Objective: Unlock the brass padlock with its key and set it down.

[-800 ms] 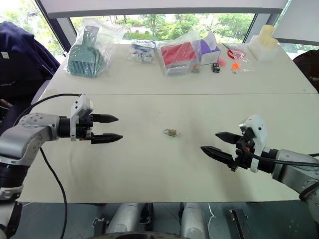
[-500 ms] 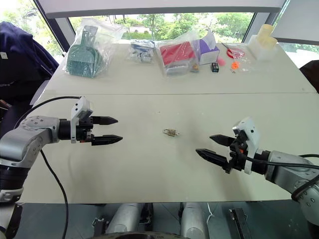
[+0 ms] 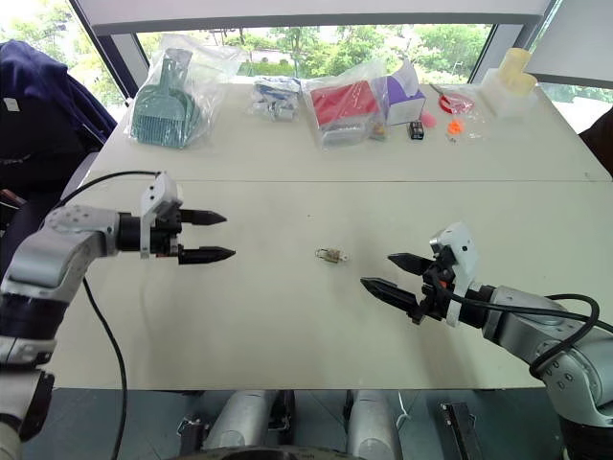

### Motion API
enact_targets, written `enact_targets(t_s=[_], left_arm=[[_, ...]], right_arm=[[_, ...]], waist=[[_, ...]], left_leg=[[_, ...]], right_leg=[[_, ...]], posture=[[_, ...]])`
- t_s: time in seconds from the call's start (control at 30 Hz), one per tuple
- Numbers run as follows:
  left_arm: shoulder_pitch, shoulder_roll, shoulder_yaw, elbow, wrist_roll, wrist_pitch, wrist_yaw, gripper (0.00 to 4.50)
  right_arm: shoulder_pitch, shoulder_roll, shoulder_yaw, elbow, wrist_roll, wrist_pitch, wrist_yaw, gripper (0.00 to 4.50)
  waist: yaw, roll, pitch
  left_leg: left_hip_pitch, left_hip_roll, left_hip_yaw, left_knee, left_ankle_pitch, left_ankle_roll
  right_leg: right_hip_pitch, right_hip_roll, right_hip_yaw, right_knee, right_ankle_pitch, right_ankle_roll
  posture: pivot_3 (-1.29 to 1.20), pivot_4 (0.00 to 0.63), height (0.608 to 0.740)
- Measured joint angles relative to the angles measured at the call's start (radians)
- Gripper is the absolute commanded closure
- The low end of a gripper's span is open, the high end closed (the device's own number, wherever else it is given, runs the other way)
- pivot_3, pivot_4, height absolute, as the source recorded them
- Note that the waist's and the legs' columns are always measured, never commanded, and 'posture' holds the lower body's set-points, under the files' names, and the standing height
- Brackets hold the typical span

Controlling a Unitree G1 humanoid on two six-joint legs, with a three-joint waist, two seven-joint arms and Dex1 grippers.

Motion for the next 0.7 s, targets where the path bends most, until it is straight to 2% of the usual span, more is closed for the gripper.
enact_targets(t_s=[0.17, 0.23, 0.4, 0.53, 0.7], left_arm=[[-0.25, -0.169, -0.065, 0.331, 0.094, -0.19, -0.095, 0.0], [-0.345, -0.277, -0.104, 0.513, 0.15, -0.292, -0.136, 0.0], [-0.441, -0.47, -0.142, 0.834, 0.246, -0.465, -0.159, 0.0], [-0.486, -0.584, -0.141, 0.989, 0.306, -0.547, -0.124, 0.0], [-0.492, -0.638, -0.141, 1.063, 0.381, -0.605, -0.097, 0.0]], right_arm=[[0.037, -0.003, -0.06, -0.052, 0.011, 0.011, -0.063, 0.05], [0.082, 0.006, -0.089, -0.082, 0.018, 0.015, -0.096, 0.05], [0.163, 0.056, -0.097, -0.175, 0.033, 0.015, -0.176, 0.05], [0.217, 0.105, -0.103, -0.252, 0.047, 0.005, -0.26, 0.05], [0.279, 0.146, -0.106, -0.311, 0.051, -0.01, -0.338, 0.05]], waist=[[0.0, -0.001, 0.0], [0.001, -0.002, 0.0], [-0.003, -0.005, 0.001], [-0.002, -0.006, 0.002], [-0.003, -0.006, 0.001]], left_leg=[[-0.001, -0.001, 0.0, 0.0, 0.0, 0.001], [-0.001, -0.001, 0.0, 0.001, 0.0, 0.002], [-0.001, 0.0, 0.0, 0.001, -0.001, 0.002], [-0.001, 0.0, 0.0, 0.001, -0.001, 0.002], [-0.001, 0.0, -0.001, 0.001, -0.001, 0.003]], right_leg=[[0.001, 0.0, 0.0, 0.0, 0.0, 0.0], [0.001, 0.0, 0.0, 0.0, 0.0, 0.001], [0.0, 0.001, 0.0, 0.001, 0.001, 0.001], [0.001, 0.001, 0.0, 0.001, 0.0, 0.001], [0.001, 0.001, 0.0, 0.001, 0.0, 0.001]], posture=[[0.0, 0.15, 0.735], [0.0, 0.15, 0.735], [0.0, 0.15, 0.735], [0.0, 0.15, 0.735], [0.0, 0.15, 0.735]])
